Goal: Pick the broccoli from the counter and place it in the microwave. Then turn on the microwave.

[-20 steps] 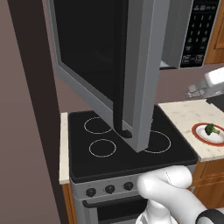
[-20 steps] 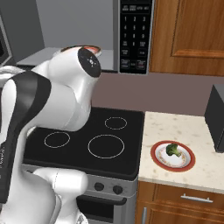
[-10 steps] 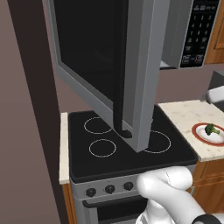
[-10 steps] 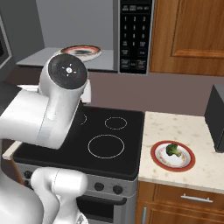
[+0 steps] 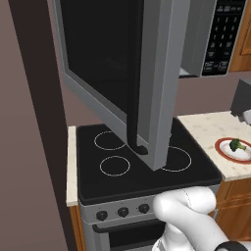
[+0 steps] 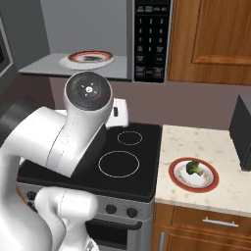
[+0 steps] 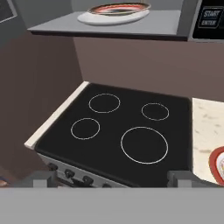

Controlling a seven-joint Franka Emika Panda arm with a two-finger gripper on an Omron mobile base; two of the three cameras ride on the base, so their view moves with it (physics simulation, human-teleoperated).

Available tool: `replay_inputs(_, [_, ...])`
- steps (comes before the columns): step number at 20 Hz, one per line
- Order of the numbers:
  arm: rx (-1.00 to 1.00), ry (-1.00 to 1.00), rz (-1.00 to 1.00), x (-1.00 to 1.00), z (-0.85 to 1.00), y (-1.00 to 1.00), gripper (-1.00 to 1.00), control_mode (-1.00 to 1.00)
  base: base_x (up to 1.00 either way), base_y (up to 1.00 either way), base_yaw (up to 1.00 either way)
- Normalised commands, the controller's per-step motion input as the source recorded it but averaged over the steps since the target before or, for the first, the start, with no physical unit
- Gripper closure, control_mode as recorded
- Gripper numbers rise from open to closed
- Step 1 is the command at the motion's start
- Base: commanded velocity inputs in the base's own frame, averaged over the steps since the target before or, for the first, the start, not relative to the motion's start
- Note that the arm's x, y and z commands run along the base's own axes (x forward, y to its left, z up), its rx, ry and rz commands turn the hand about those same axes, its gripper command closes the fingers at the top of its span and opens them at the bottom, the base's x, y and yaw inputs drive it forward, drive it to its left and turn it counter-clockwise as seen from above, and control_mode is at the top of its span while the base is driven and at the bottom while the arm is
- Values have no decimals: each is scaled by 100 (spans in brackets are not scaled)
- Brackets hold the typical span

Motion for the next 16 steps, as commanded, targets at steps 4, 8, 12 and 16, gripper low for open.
replay_inputs(4, [-8, 7, 0, 1, -16, -55, -100, -100, 0, 0, 0])
replay_inputs(8, [-10, 14, 0, 9, -11, -52, -100, -100, 0, 0, 0])
replay_inputs(12, [-11, 14, 0, 10, -23, -55, -100, -100, 0, 0, 0])
replay_inputs(16, [-8, 14, 0, 16, -27, -48, -100, -100, 0, 0, 0])
